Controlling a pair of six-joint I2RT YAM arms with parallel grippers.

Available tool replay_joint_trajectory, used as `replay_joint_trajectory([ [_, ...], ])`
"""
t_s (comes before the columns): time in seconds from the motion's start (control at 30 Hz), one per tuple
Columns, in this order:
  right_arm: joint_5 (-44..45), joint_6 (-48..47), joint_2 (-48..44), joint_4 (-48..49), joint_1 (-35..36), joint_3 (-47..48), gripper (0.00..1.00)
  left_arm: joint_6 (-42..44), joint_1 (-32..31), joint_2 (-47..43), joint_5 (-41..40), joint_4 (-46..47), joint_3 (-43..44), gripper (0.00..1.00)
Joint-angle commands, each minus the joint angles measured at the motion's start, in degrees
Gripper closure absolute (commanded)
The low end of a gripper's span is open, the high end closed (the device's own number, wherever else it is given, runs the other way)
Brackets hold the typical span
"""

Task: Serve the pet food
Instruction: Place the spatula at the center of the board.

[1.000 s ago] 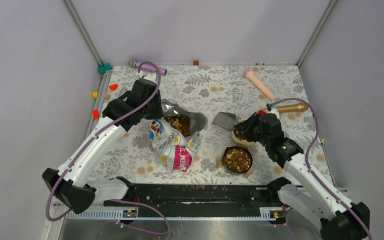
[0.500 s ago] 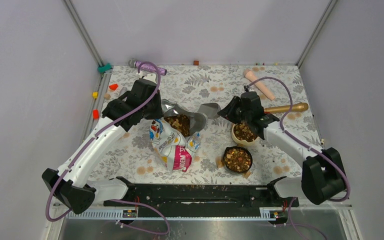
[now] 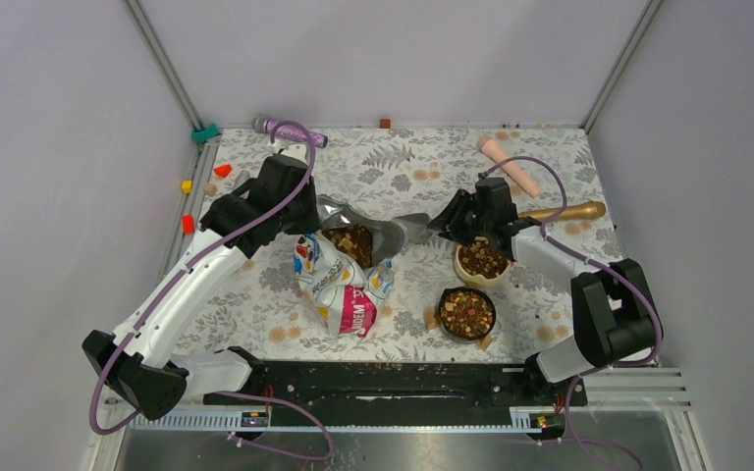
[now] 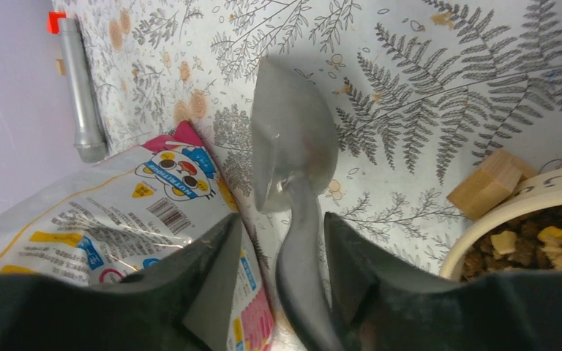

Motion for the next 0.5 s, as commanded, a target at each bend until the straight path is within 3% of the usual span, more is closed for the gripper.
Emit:
replay_joint_trajectory([
  [0.0, -1.2, -1.1, -1.0, 1.4, -1.4, 2.1, 0.37, 0.7, 0.2, -0.3, -0.6, -0.6, 1.1, 1.0],
  [0.1, 1.0, -3.3, -3.0, -1.4, -1.6, 3.1, 0.2, 0.7, 0.2, -0.1, -1.1, -0.9, 1.4, 1.0],
  [0.3, 11.2, -9.0, -10.6, -14.1, -1.6, 5.6, 0.02, 0.6, 0.2, 0.1, -1.9, -0.9, 1.3, 1.0],
  [0.47, 17.6, -14.0, -20.6, -23.7, -1.6, 6.2, 0.01, 0.4, 0.2, 0.2, -2.5, -0.9, 1.3, 1.0],
])
